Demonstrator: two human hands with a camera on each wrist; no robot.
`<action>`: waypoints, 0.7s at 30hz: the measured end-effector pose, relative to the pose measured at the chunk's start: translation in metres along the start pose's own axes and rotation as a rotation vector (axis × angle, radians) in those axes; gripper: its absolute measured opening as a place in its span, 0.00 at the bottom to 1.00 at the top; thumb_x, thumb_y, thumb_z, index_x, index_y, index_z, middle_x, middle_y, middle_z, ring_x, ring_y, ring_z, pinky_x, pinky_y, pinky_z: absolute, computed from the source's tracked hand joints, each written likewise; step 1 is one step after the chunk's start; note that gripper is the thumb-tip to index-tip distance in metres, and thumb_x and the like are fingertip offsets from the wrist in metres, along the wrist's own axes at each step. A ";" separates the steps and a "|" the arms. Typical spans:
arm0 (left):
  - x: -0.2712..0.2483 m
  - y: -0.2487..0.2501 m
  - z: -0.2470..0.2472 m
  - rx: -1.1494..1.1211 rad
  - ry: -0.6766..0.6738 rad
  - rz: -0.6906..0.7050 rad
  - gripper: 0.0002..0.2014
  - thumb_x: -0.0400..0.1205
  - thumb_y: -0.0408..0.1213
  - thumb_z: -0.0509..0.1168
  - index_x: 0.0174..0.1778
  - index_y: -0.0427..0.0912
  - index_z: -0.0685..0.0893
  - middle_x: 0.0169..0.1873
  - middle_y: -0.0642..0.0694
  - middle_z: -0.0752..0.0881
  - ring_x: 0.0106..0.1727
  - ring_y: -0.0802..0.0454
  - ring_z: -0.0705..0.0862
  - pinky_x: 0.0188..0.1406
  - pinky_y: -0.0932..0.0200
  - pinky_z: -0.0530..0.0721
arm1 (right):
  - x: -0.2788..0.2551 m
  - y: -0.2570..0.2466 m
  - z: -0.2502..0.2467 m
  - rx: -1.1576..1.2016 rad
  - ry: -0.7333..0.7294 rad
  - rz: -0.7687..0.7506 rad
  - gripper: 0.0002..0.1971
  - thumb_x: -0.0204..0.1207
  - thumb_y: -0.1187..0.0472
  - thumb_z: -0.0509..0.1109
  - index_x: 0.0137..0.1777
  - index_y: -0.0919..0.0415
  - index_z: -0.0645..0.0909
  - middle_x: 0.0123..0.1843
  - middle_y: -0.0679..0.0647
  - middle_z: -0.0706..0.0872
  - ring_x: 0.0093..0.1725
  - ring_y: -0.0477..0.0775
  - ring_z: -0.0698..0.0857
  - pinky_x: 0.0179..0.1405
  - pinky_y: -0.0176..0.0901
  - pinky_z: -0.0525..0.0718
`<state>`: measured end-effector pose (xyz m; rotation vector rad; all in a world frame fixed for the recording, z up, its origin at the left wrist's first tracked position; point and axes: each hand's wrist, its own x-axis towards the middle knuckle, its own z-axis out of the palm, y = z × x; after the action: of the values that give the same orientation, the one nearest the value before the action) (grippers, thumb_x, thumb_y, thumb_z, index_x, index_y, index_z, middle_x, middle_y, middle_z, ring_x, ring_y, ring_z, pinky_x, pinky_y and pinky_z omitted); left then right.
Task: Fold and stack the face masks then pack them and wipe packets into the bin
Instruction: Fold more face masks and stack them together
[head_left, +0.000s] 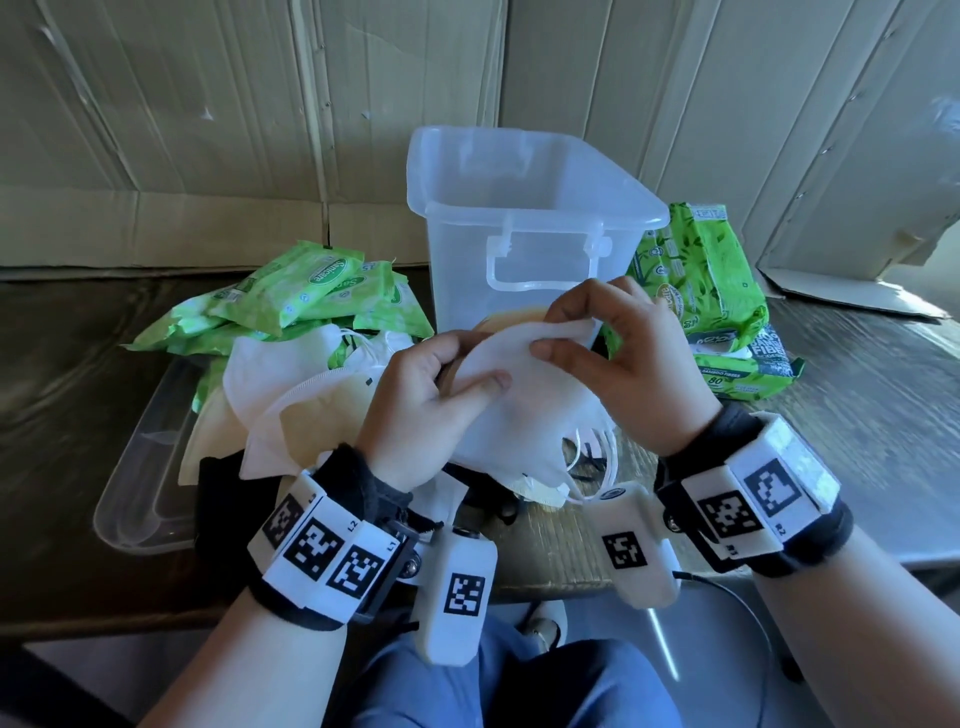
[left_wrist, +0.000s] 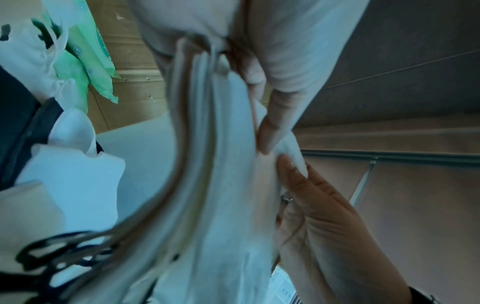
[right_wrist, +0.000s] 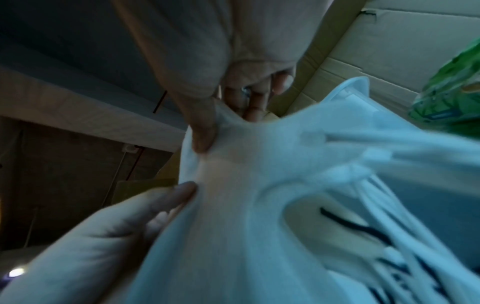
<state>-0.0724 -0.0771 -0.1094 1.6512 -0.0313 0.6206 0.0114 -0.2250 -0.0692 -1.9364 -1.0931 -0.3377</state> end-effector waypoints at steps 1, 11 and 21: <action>-0.001 0.001 0.000 -0.019 -0.002 -0.007 0.09 0.68 0.37 0.69 0.42 0.53 0.85 0.36 0.61 0.89 0.40 0.62 0.85 0.45 0.67 0.81 | 0.001 0.000 -0.001 0.091 -0.019 0.043 0.09 0.66 0.53 0.71 0.37 0.39 0.74 0.35 0.33 0.81 0.40 0.42 0.76 0.46 0.45 0.72; -0.006 0.013 0.008 -0.119 -0.100 -0.041 0.20 0.71 0.30 0.64 0.57 0.53 0.80 0.47 0.57 0.88 0.50 0.58 0.86 0.54 0.63 0.83 | 0.000 0.000 0.005 0.244 0.043 0.124 0.25 0.63 0.51 0.74 0.57 0.37 0.68 0.38 0.52 0.78 0.36 0.57 0.79 0.41 0.55 0.81; 0.002 0.015 0.016 -0.284 0.268 -0.065 0.19 0.77 0.29 0.68 0.61 0.49 0.77 0.34 0.53 0.86 0.34 0.64 0.82 0.42 0.66 0.78 | -0.010 0.003 0.001 0.455 -0.065 0.283 0.11 0.68 0.60 0.75 0.46 0.66 0.81 0.45 0.69 0.88 0.41 0.51 0.83 0.41 0.55 0.84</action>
<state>-0.0704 -0.0945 -0.0953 1.2818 0.1231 0.7471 0.0076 -0.2305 -0.0775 -1.6659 -0.8318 0.1233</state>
